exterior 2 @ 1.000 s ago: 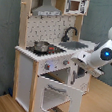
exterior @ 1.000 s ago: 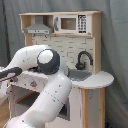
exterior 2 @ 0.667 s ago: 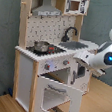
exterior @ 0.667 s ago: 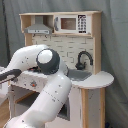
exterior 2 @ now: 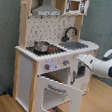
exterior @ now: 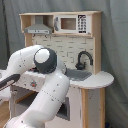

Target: Play with the kitchen

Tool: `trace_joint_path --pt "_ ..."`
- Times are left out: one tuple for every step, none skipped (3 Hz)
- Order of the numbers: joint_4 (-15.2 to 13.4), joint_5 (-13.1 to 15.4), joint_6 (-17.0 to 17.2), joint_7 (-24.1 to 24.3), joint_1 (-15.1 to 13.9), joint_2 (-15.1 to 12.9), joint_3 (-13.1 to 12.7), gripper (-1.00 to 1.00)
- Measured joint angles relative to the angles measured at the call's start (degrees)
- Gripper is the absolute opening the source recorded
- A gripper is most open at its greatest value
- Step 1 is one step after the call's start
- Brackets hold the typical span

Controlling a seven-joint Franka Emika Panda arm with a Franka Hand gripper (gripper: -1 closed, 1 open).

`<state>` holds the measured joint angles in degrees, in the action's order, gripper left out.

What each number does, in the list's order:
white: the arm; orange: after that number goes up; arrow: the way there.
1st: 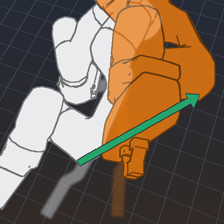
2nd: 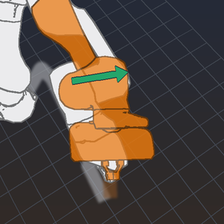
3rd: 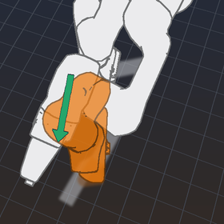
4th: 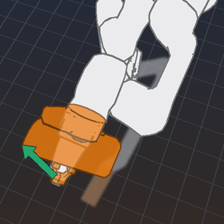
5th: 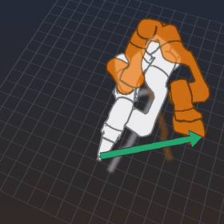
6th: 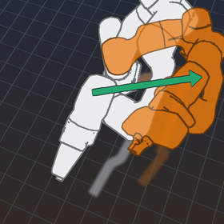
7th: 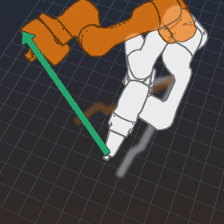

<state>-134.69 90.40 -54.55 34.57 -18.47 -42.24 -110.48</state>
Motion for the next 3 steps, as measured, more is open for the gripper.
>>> trace_joint_path --pt "-3.31 3.89 1.77 1.26 0.02 1.74 1.03 1.0" --pt "-6.09 7.12 2.86 4.37 -0.08 3.48 2.54 1.0" --pt "-8.81 9.81 3.83 9.18 -0.15 4.8 4.7 1.0"
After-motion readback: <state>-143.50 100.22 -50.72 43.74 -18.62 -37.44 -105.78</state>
